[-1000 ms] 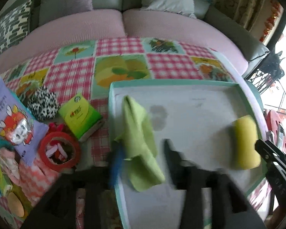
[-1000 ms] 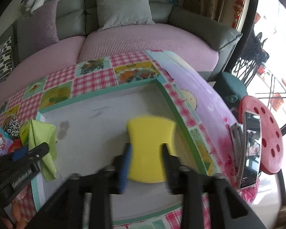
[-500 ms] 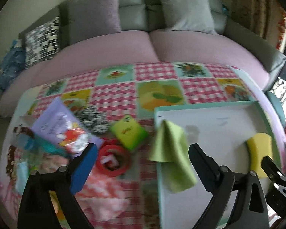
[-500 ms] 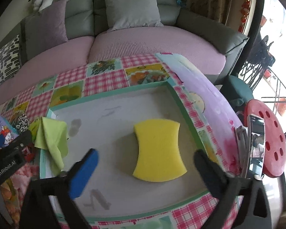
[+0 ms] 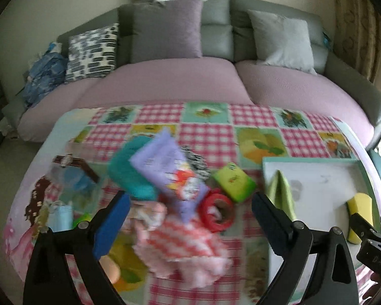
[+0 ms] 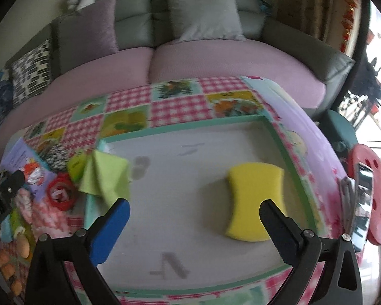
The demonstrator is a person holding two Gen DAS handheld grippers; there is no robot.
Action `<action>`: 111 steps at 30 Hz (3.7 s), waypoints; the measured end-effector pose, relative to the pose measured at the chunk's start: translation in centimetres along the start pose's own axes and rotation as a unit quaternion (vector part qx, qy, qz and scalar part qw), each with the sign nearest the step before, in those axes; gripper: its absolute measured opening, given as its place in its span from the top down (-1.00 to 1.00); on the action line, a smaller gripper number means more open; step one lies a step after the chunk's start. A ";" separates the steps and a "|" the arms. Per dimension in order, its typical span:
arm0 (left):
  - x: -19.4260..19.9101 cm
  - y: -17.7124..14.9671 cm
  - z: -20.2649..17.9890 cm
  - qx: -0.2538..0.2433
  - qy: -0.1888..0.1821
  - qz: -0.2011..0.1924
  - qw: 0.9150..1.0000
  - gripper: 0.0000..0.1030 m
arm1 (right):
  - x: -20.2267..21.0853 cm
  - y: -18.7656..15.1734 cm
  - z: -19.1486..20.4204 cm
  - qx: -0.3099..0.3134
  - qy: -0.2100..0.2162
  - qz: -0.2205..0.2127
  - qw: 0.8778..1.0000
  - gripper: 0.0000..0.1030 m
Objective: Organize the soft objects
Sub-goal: 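Release the green cloth in the tray with the left gripper while the right releases the sponge, then grasp the beige round puff with the right gripper while the left grasps the blue mask, then carry the puff with the right gripper into the tray while the left carries the mask there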
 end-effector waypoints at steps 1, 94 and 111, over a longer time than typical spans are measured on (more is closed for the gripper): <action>0.3 0.1 0.6 0.004 0.005 -0.005 1.000 -0.87 | 0.2 0.0 0.7 0.005 0.007 -0.003 1.000 -1.00; -1.9 -11.2 25.9 0.223 0.006 0.118 0.968 0.37 | 4.1 -13.6 33.8 0.309 0.177 0.020 0.934 -0.03; -1.5 -10.8 25.6 0.202 -0.007 0.112 0.973 0.59 | 4.3 -13.5 33.4 0.305 0.175 0.023 0.936 -0.03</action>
Point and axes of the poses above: each gripper's, at about its wrist camera, not at the fingertips, and x roughly against the way its jaws point, z to its left, y to its top, the point moved 3 cm from there along -x, roughly the way its jaws point, and after that the axes turned 11 degrees about -y, right-handed, at the moved point
